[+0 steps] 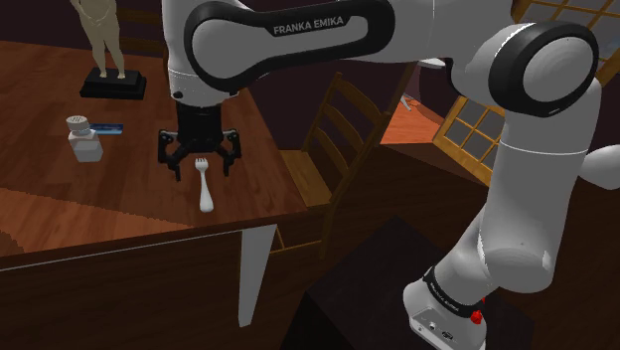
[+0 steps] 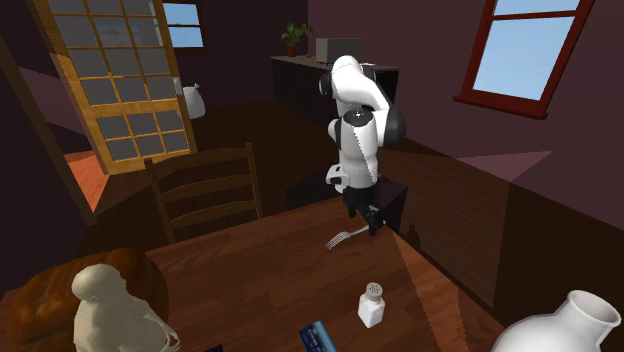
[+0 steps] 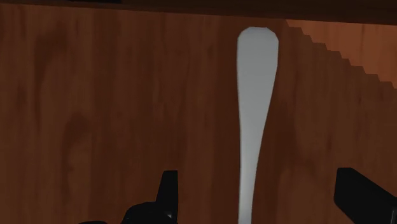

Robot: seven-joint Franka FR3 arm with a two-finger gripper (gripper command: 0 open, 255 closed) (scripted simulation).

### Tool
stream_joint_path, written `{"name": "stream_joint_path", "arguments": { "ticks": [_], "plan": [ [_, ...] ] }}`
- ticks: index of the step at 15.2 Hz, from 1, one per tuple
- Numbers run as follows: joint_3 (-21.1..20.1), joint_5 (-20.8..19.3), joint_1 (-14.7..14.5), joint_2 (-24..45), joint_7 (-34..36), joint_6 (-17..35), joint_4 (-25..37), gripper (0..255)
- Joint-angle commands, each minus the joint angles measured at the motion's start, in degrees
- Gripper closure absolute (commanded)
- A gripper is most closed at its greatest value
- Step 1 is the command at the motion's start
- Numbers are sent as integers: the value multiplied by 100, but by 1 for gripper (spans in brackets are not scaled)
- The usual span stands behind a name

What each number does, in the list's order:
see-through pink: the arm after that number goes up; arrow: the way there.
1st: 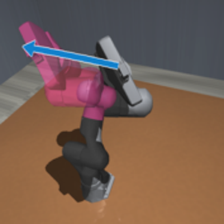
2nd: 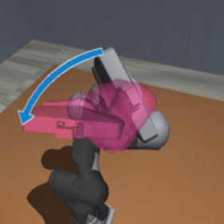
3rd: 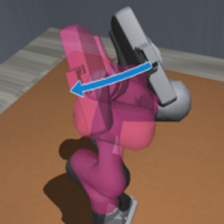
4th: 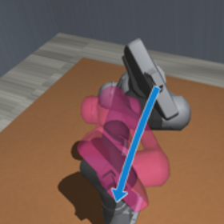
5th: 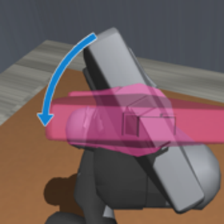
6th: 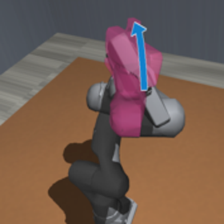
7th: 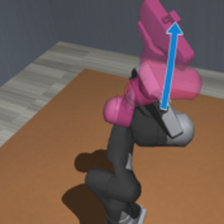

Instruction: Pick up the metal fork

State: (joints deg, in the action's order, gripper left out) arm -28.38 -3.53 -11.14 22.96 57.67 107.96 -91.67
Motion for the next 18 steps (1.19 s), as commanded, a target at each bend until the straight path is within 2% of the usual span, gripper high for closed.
{"name": "stream_joint_path", "arguments": {
  "ticks": [1,3,4,13,18],
  "plan": [
    [16,-27,-3,58,1,178,-124,0],
    [16,-27,-3,58,1,178,-124,0],
    [17,-27,0,59,-3,180,-125,255],
    [16,-27,-3,58,1,178,-124,255],
    [-10,19,1,-40,1,-164,130,255]
  ]
}}
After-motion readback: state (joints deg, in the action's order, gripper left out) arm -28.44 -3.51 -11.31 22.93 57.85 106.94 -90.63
